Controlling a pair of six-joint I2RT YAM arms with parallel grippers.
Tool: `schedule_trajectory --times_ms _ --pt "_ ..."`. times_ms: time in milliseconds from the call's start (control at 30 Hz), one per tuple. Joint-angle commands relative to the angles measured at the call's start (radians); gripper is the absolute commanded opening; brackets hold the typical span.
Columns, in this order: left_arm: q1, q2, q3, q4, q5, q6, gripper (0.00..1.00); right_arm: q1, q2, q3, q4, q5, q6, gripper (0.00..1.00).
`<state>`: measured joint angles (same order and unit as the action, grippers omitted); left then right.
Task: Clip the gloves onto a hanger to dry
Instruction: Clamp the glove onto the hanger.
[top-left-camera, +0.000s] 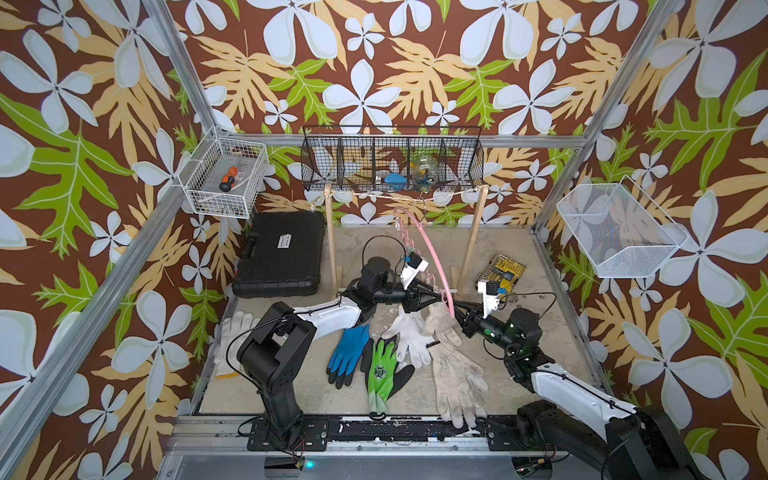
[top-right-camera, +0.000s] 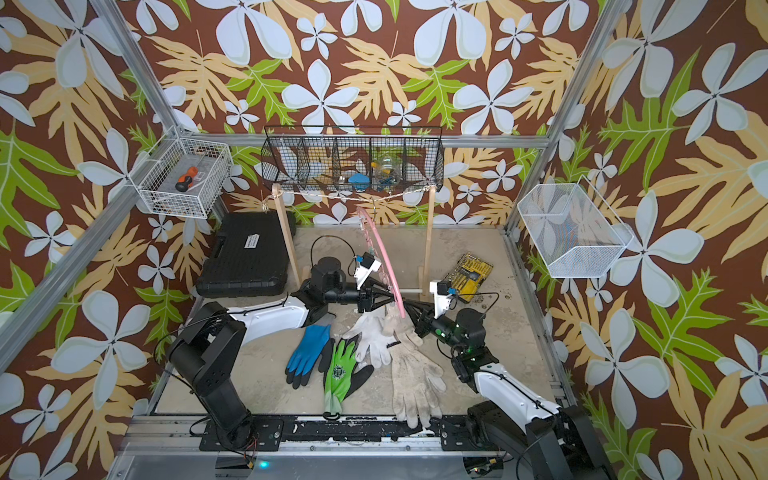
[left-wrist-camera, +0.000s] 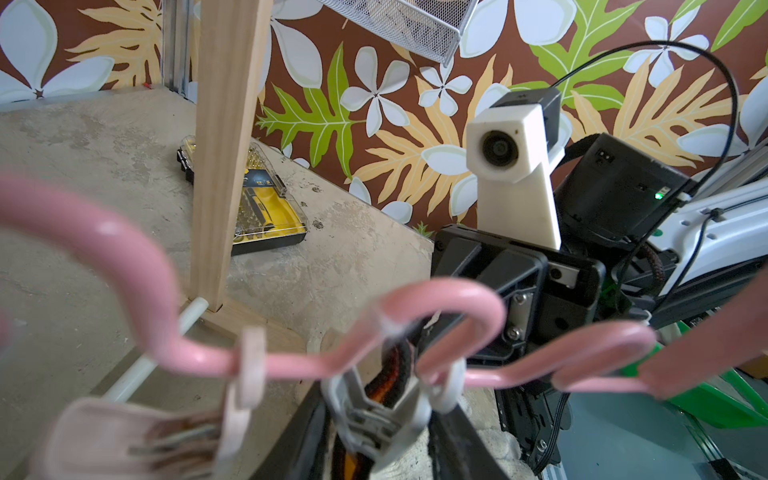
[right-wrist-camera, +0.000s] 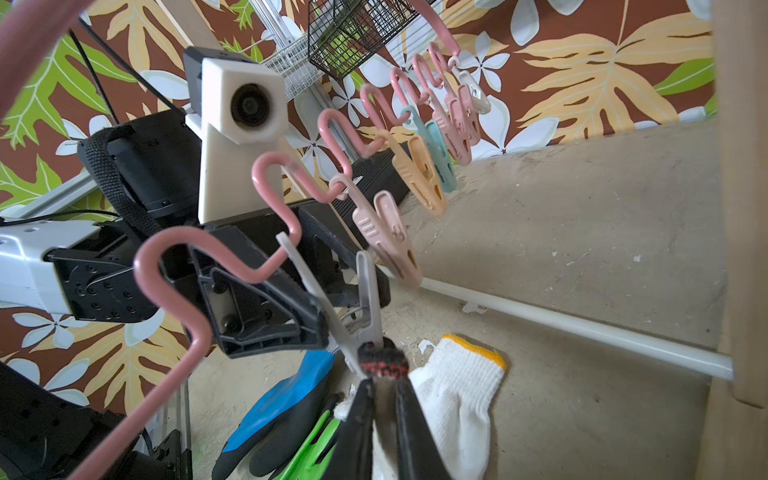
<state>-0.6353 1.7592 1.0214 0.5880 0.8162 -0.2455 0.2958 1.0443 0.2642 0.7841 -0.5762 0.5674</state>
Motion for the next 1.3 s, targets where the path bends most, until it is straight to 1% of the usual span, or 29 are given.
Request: schedule_trajectory --times_ms 0,100,167,267,367,433,567,633,733,800,933,1033,1133,1267 --pt "0.003 -0.007 0.009 -0.003 0.012 0.004 0.39 0.000 0.006 0.003 0.035 -0.008 -0.010 0.12" --pt "0.002 -0.003 0.008 -0.002 0.015 0.000 0.40 0.000 0.004 0.003 0.035 -0.006 -0.009 0.15" --pt "0.003 -0.006 0.008 -0.001 0.014 -0.001 0.40 0.000 -0.001 0.001 0.029 0.000 -0.013 0.15" --pt "0.004 -0.010 0.011 -0.023 0.005 0.011 0.43 0.000 -0.006 0.004 0.019 0.005 -0.020 0.21" --pt "0.003 -0.018 0.016 -0.062 -0.009 0.036 0.51 0.000 -0.003 0.006 0.012 0.007 -0.025 0.25" --pt "0.003 -0.022 0.016 -0.077 -0.018 0.043 0.57 0.000 -0.003 0.004 0.004 0.011 -0.033 0.31" --pt "0.004 -0.044 0.011 -0.119 -0.042 0.067 0.66 0.000 -0.020 0.007 -0.035 0.025 -0.058 0.34" --pt "0.004 -0.063 -0.004 -0.131 -0.063 0.077 0.71 0.000 -0.038 0.016 -0.075 0.035 -0.079 0.38" --pt "0.006 -0.075 -0.012 -0.168 -0.083 0.099 0.74 0.000 -0.072 0.040 -0.170 0.058 -0.121 0.45" --pt "0.009 -0.087 -0.025 -0.193 -0.107 0.115 0.75 -0.001 -0.102 0.061 -0.267 0.086 -0.160 0.50" --pt "0.011 -0.121 -0.075 -0.195 -0.123 0.109 0.80 -0.009 -0.157 0.084 -0.433 0.127 -0.186 0.60" --pt "0.011 -0.150 -0.109 -0.215 -0.133 0.109 0.83 -0.009 -0.187 0.101 -0.572 0.122 -0.181 0.63" --pt "0.017 -0.211 -0.166 -0.228 -0.166 0.109 0.84 -0.009 -0.198 0.132 -0.770 0.122 -0.178 0.65" --pt "0.019 -0.273 -0.208 -0.252 -0.192 0.097 0.84 -0.006 -0.207 0.127 -0.958 0.093 -0.103 0.65"
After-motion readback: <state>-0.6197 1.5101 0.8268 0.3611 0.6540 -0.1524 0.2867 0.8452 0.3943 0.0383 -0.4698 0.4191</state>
